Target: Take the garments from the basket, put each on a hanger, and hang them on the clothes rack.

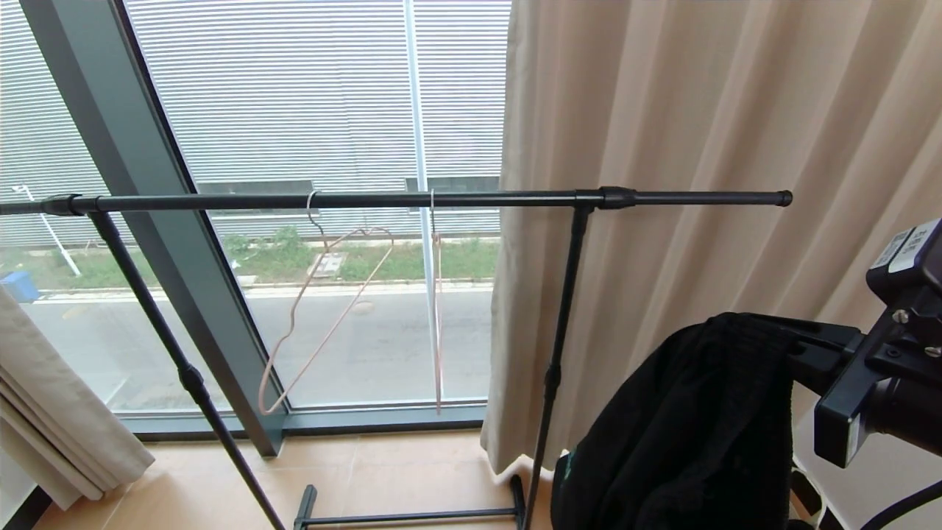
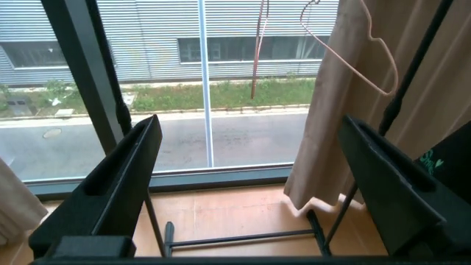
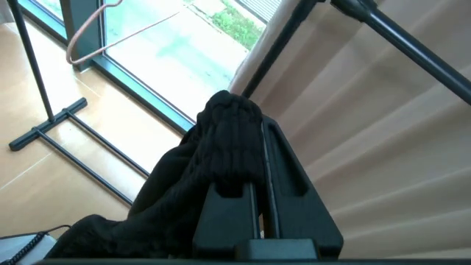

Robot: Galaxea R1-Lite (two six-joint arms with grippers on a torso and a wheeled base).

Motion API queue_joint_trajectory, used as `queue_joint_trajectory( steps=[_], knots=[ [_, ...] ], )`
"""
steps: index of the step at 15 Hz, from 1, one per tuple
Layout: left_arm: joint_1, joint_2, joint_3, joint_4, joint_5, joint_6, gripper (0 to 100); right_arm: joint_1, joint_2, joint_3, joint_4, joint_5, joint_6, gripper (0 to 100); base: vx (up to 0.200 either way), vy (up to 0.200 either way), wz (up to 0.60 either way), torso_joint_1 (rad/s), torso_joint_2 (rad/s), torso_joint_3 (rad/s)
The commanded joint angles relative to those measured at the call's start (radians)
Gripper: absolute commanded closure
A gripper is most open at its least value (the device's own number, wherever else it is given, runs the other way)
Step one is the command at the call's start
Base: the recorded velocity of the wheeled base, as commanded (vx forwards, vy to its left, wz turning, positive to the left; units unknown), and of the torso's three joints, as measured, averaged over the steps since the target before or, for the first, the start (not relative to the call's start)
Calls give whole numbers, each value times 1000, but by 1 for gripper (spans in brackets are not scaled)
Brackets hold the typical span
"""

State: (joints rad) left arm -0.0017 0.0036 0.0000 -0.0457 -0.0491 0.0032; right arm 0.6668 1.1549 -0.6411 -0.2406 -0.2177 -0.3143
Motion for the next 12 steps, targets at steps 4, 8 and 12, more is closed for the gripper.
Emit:
queue_joint_trajectory(
  steps=[4, 8, 12],
  knots=[
    [0, -1, 0, 1, 0, 0, 0, 0, 0, 1, 1, 0, -2, 100, -100, 100, 0, 1, 4, 0],
    [0, -1, 0, 1, 0, 0, 0, 0, 0, 1, 1, 0, -2, 100, -200, 0, 0, 6, 6, -1],
    [0, -1, 0, 1, 0, 0, 0, 2, 2, 1, 1, 0, -2, 100, -200, 0, 0, -5, -2, 2]
  ],
)
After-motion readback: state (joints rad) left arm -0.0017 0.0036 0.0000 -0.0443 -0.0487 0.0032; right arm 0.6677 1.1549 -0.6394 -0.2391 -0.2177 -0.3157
